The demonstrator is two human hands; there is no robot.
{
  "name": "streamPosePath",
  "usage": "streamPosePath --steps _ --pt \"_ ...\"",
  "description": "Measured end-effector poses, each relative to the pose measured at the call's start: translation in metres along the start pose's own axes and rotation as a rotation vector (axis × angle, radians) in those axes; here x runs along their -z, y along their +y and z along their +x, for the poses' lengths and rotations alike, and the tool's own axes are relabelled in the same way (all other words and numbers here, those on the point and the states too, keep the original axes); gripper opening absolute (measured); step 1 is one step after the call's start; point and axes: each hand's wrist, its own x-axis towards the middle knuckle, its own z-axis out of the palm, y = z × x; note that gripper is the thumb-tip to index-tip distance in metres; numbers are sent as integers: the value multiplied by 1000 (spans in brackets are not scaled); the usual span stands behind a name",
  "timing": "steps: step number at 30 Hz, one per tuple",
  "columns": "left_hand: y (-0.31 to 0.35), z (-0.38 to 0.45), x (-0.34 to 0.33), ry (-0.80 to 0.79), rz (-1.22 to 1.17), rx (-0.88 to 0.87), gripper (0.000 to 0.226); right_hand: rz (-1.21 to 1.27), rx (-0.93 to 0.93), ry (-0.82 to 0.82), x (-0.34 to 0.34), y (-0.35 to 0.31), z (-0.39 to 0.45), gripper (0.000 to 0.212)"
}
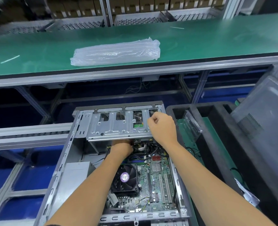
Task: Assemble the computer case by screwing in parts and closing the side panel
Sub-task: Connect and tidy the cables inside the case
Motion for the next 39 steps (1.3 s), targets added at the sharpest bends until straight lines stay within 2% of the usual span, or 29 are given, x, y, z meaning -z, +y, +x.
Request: streamPosePath --steps 9,17,26,39 --pt "-2 7 -7 -13 14 9 35 -16 6 -20 1 0 -1 26" --pt "-7 4 -10 62 -66 3 30 -16 -5 -25 0 -1 1 25" --pt "-11 6 -11 124 -25 -28 27 -17 -9 -27 2 0 1 30" --pt "2 -2 -9 57 79 0 35 3 -5 -21 0 2 0 28"
